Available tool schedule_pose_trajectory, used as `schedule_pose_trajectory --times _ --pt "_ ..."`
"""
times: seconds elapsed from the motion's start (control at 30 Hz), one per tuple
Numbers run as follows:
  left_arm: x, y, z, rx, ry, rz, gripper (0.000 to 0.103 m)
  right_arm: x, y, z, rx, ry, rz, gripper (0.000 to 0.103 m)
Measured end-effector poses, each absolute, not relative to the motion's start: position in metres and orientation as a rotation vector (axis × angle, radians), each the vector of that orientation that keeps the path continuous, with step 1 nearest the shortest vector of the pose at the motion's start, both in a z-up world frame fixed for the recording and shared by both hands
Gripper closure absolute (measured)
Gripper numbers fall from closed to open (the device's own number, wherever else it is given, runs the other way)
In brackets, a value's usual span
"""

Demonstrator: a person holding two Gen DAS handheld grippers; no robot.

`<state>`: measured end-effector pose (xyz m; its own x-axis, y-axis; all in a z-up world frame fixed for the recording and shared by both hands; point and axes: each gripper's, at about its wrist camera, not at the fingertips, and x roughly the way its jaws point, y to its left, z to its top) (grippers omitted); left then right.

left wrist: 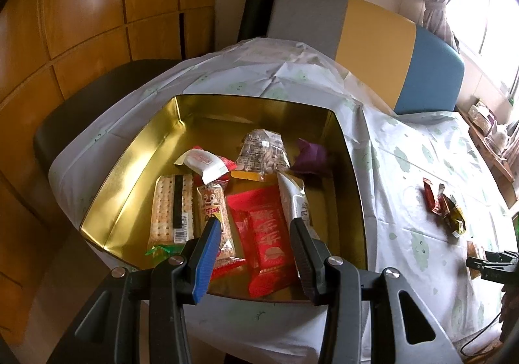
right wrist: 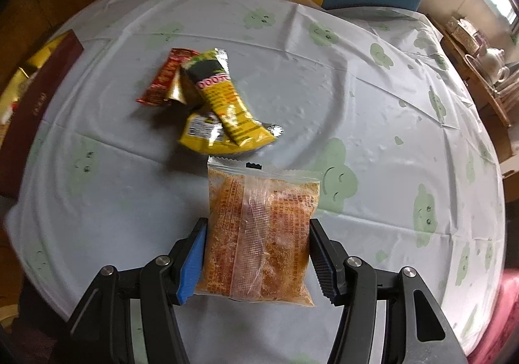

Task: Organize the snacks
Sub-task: 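Carry the orange puffed-snack bag over the gold tray with the right gripper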

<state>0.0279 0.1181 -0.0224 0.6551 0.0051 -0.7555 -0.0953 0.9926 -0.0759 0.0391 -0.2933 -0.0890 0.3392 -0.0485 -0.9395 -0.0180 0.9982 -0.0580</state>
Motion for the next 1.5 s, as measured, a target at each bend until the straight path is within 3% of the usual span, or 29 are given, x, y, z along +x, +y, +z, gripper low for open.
schedule_pose_trajectory --times 1.5 --pt "0.019 0.188 -0.032 -0.220 0.854 0.184 0.058 0.077 0.018 -0.006 -0.053 0.977 0.698 0.043"
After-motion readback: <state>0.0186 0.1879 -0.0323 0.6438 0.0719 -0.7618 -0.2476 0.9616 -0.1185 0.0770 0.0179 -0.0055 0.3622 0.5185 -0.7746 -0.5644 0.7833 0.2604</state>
